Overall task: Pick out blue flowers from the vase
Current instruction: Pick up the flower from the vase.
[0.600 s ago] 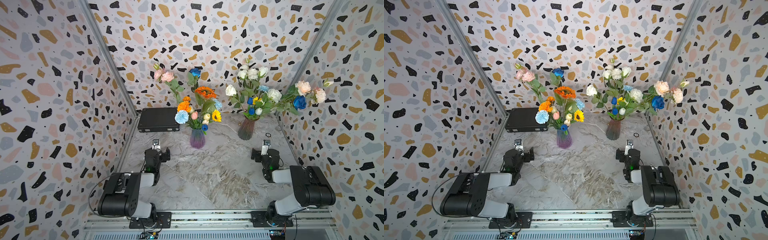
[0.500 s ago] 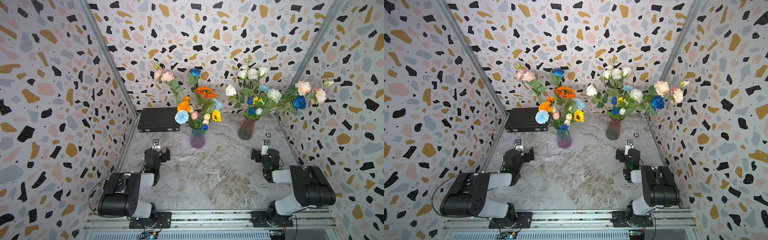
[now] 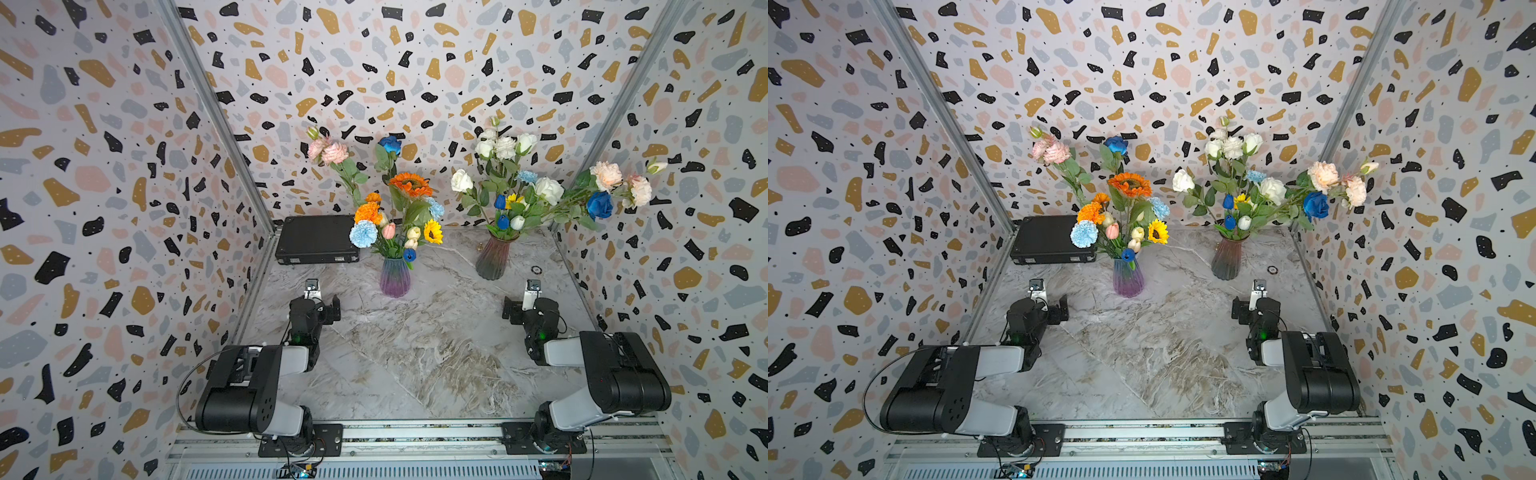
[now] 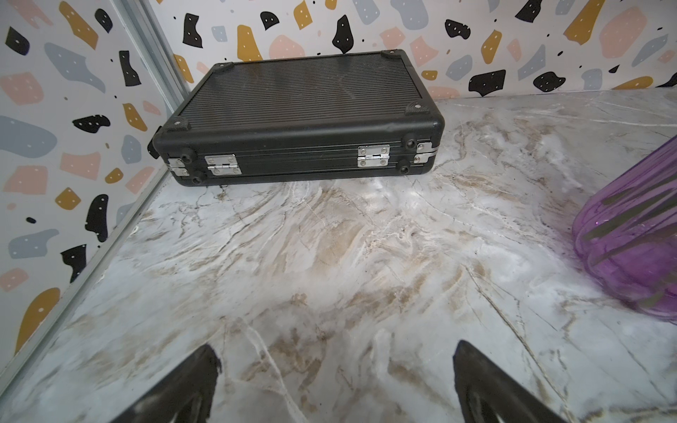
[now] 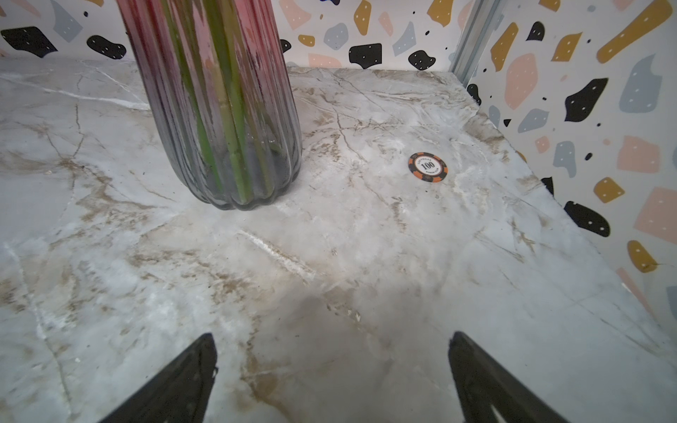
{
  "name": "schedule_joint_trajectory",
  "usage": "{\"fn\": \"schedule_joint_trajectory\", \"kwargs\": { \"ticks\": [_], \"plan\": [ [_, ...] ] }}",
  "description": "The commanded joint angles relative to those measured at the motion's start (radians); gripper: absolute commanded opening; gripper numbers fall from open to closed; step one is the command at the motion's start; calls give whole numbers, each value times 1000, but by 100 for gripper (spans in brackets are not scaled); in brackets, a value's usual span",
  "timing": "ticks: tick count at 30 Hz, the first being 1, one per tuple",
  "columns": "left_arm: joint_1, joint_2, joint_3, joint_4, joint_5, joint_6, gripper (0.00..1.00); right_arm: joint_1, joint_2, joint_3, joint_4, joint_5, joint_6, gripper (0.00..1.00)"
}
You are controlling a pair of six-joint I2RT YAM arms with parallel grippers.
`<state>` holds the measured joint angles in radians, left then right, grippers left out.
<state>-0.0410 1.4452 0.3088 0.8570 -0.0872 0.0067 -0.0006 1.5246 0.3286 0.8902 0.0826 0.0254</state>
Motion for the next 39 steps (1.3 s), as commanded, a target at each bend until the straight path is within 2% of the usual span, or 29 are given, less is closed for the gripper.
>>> {"fn": "schedule_joint_trajectory", "kwargs": {
  "ticks": [1,9,13,15,18,21,23,25,26,28,31,33,36,39],
  "plan": [
    [3,-5,6,28,6,-6,99,2,-9,18,3,6,-3,100],
    [3,-3,6,28,6,-5,99,4,-9,18,3,6,-2,100],
    [7,-15,-6,52,5,-6,99,3,-19,14,7,51,11,100],
    [3,-95,-34,33,36,10,99,4,-78,19,-46,54,11,100],
    [-3,-286,12,-200,9,2,99,13,-229,39,-202,132,30,100],
    [-9,-466,49,-330,11,-86,99,14,-428,52,-374,164,125,100],
    [-10,-541,63,-363,45,-143,99,13,-528,62,-453,80,166,100],
    [-10,-572,81,-366,119,-199,99,13,-581,69,-487,27,271,100],
    [-9,-578,89,-367,137,-262,99,13,-592,84,-516,-7,327,100],
    [-7,-566,86,-340,162,-405,99,12,-581,152,-631,-142,307,100],
    [-9,-505,164,-384,378,-395,99,12,-546,226,-749,-253,291,100],
    [-42,-444,228,-424,467,-361,99,14,-562,237,-785,-267,289,100],
    [-160,-405,264,-484,363,-221,99,23,-593,251,-825,-310,263,100],
    [-217,-336,285,-457,331,-180,99,76,-573,275,-847,-361,250,99]
  ]
}}
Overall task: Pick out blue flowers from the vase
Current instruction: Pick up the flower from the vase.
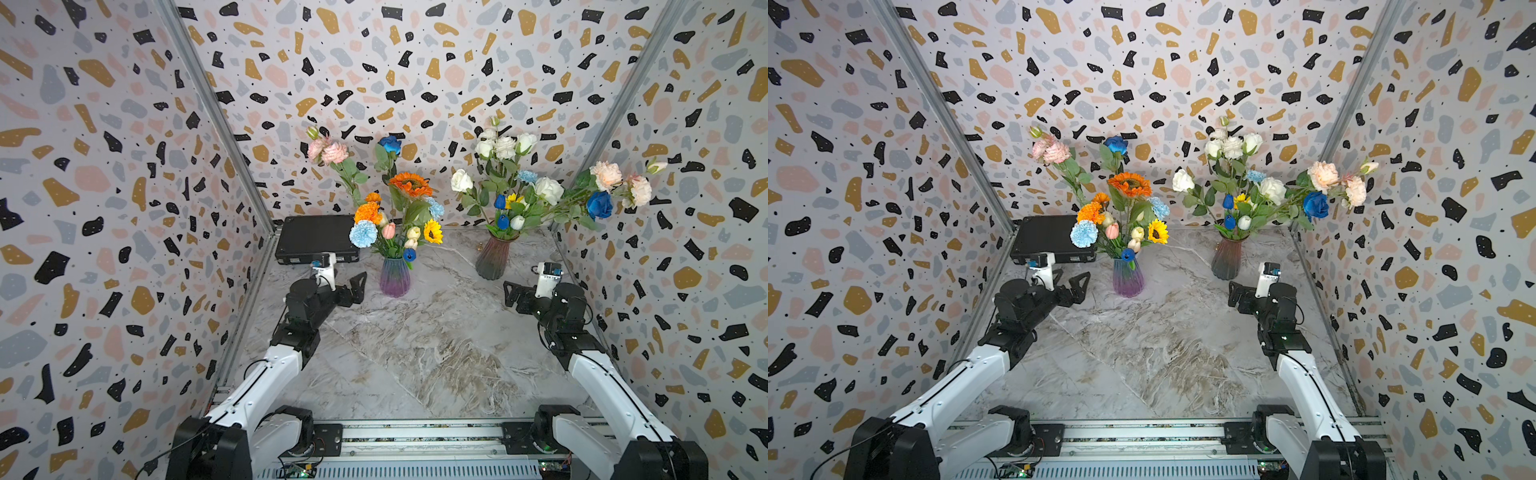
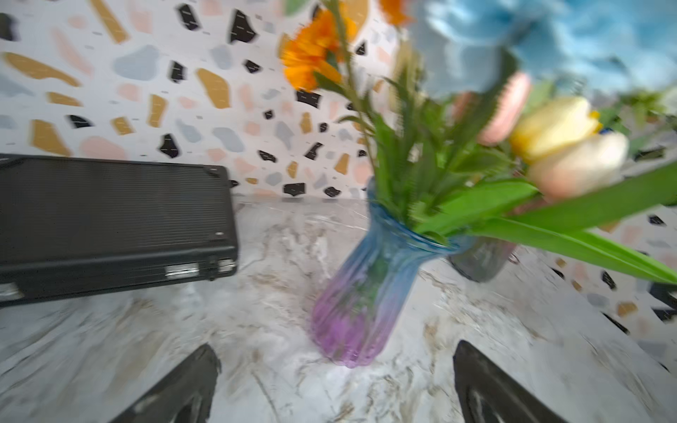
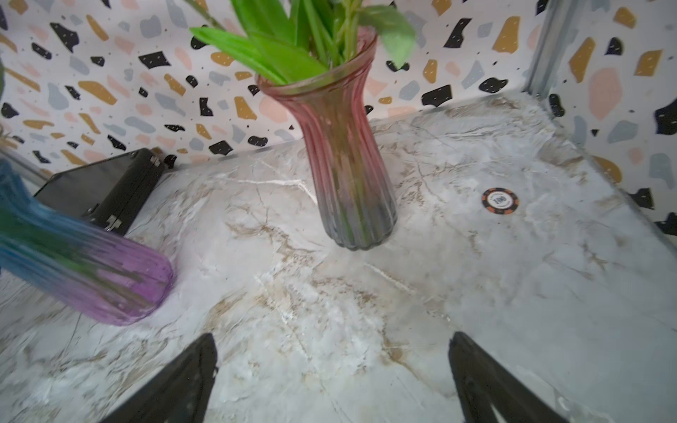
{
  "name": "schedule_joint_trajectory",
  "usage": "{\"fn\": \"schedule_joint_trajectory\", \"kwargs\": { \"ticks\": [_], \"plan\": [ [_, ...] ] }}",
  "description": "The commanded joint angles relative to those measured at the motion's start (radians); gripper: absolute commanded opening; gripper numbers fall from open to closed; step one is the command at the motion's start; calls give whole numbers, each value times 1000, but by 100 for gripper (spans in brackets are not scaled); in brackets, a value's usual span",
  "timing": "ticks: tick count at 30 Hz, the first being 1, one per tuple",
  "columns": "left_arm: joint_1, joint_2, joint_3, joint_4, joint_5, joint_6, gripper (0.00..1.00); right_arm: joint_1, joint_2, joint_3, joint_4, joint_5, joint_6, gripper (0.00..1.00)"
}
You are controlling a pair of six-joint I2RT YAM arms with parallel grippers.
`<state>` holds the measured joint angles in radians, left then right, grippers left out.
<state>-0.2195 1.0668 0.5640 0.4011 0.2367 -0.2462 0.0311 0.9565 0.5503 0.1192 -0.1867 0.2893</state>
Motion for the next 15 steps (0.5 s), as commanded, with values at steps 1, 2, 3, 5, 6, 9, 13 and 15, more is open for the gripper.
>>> {"fn": "schedule_joint_trajectory", "kwargs": {
  "ticks": [1,2,3,5,6,9,13,15],
  "plan": [
    [-51,69,39,11,8,76,99,75,5,60,-77,-92,-23,98],
    [-67,106,51,20,6,83,99,125,16,72,-85,-73,-42,96],
    [-82,140,62,30,1,94,99,176,26,89,-102,-45,-63,96],
    [-109,196,74,59,-13,111,99,261,51,125,-124,-14,-91,94],
    [-117,221,74,92,-22,114,99,293,62,140,-127,-7,-96,93],
    [-131,290,71,192,-48,118,99,355,74,171,-107,2,-98,90],
    [-147,386,74,338,-57,123,99,434,98,223,-88,25,-119,88],
    [-153,434,74,424,-49,115,99,476,125,261,-100,47,-143,88]
  ]
}}
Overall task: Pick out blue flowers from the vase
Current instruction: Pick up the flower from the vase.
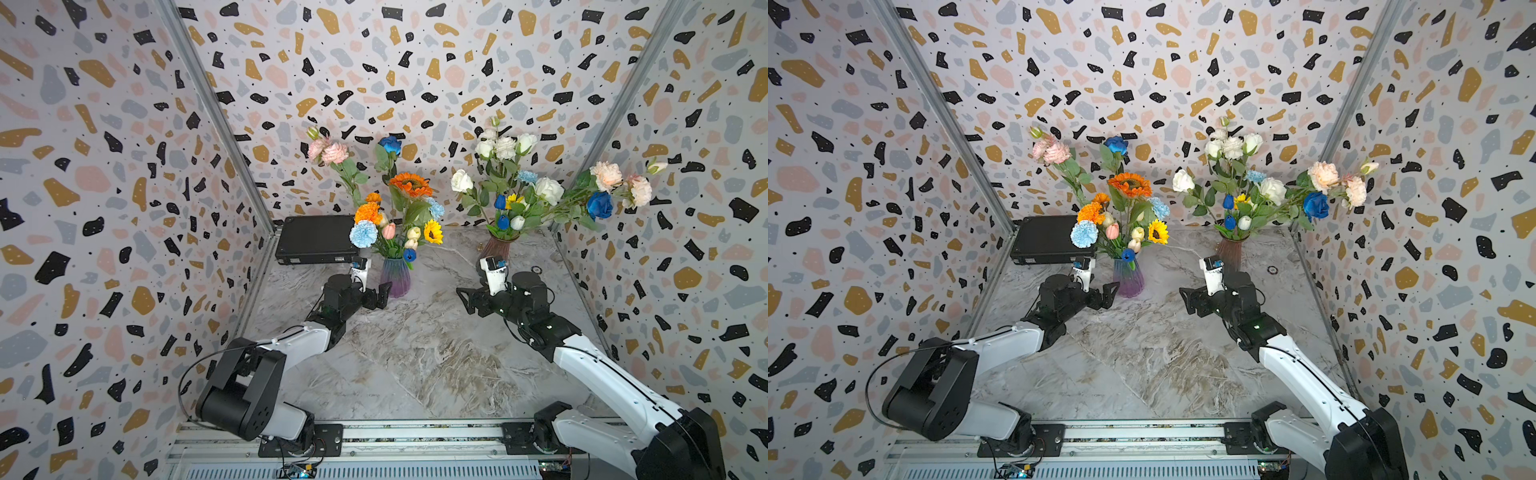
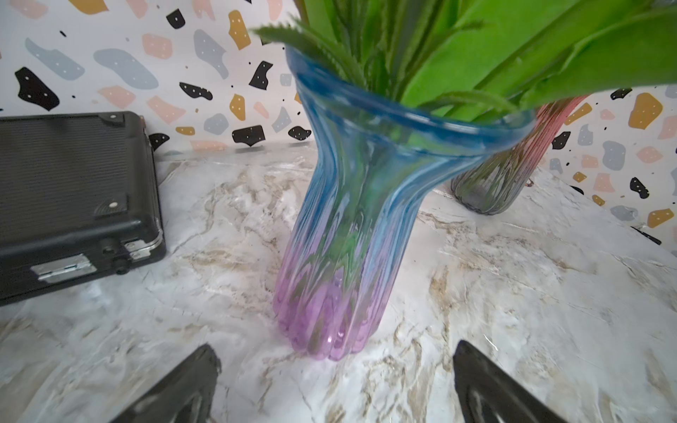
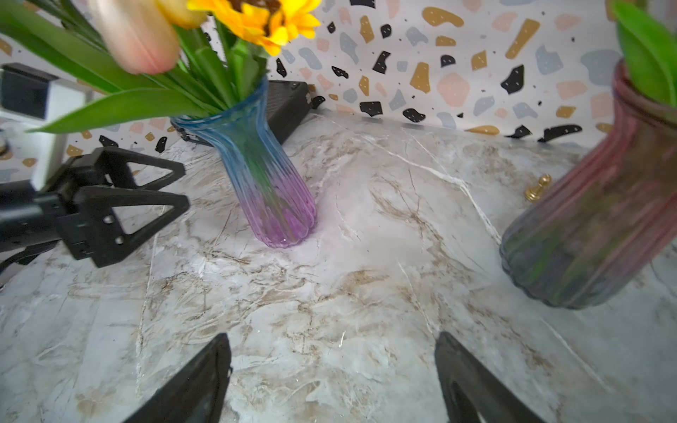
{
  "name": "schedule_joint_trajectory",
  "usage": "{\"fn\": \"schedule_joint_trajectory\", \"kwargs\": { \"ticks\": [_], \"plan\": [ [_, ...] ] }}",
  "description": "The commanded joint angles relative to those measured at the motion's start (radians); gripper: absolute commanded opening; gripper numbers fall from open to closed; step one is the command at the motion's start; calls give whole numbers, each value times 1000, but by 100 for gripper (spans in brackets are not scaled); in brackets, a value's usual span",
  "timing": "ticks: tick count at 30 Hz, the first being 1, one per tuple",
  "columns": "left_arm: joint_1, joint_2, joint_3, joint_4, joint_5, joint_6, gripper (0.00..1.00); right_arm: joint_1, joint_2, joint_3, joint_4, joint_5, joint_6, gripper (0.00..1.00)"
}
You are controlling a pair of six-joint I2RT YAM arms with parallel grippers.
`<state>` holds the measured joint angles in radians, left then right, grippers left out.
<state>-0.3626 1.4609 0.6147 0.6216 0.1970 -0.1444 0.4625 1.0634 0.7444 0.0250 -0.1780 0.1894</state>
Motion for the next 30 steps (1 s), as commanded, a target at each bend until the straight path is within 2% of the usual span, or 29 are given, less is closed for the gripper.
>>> {"fn": "schedule_joint_trajectory", "kwargs": {
  "ticks": [1,7,13,15,18,25,30],
  "plan": [
    [-13,56,23,232,-4,8,99,59,29,81,-7,44,-49,88],
    [-45,94,29,314,-17,4,99,116,87,136,-1,54,-71,88],
    [-50,14,6,302,-84,-4,99,181,143,166,57,69,-73,88],
    [-49,-37,14,238,-92,-3,99,194,156,169,124,44,-37,88],
    [-49,-111,49,89,-83,10,99,239,189,198,175,73,-50,88],
    [-46,-259,8,-48,-139,45,99,278,271,289,225,116,-94,87],
    [-18,-371,-27,-97,-118,4,99,289,313,339,257,136,-124,83]
  ]
}}
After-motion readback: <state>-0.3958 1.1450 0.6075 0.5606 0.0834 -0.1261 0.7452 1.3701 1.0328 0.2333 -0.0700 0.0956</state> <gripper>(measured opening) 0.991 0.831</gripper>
